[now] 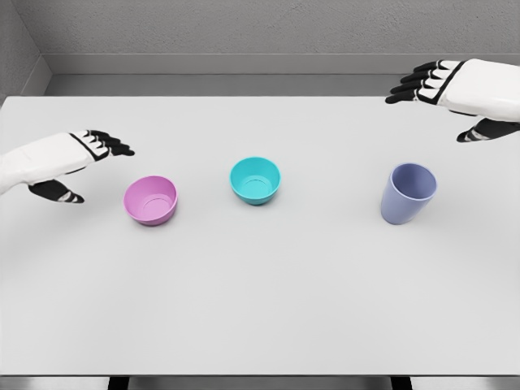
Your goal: Stacking bowl and cup with both arms
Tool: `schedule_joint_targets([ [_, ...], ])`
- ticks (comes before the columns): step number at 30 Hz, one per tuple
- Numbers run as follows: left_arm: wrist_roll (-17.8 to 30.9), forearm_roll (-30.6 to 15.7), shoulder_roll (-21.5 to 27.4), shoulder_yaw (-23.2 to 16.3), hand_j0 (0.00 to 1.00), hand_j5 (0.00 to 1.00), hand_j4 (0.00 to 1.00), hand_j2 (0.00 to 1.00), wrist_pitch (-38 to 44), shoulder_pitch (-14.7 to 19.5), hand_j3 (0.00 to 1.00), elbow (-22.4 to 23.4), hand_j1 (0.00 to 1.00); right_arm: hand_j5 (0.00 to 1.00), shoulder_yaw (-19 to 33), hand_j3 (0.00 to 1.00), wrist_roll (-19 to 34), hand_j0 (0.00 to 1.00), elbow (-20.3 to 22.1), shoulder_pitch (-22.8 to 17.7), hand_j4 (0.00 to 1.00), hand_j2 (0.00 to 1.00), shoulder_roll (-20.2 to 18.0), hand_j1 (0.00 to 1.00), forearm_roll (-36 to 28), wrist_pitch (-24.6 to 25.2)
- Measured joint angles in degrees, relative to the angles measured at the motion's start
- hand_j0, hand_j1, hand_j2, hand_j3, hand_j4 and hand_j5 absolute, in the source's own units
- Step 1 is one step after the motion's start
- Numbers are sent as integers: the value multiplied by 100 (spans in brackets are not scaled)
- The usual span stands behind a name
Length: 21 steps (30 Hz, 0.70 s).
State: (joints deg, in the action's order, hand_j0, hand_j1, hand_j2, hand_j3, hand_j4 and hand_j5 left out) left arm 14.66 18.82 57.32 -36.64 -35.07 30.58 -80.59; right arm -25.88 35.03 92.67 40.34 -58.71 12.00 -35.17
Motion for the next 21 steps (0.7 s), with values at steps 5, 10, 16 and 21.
schedule_joint_targets([
  [5, 266, -1, -51, -17, 100, 100, 100, 100, -1, 148, 100, -8, 100, 100, 3, 100, 0, 100, 95, 44, 100, 100, 11, 100, -1, 1],
  [10, 774, -14, -71, -971, 100, 100, 100, 100, 1, 1336, 100, -124, 100, 100, 110, 100, 0, 100, 88, 140, 100, 100, -19, 100, -15, 1],
  [16, 1248, -4, -225, -1329, 100, 100, 100, 100, -4, 1433, 100, -192, 100, 100, 129, 100, 0, 100, 106, 185, 100, 100, -40, 100, 116, 1],
  [21, 1415, 30, -442, -1494, 100, 100, 100, 100, -4, 1644, 100, -170, 100, 100, 143, 100, 0, 100, 104, 176, 100, 100, -37, 100, 282, 0],
])
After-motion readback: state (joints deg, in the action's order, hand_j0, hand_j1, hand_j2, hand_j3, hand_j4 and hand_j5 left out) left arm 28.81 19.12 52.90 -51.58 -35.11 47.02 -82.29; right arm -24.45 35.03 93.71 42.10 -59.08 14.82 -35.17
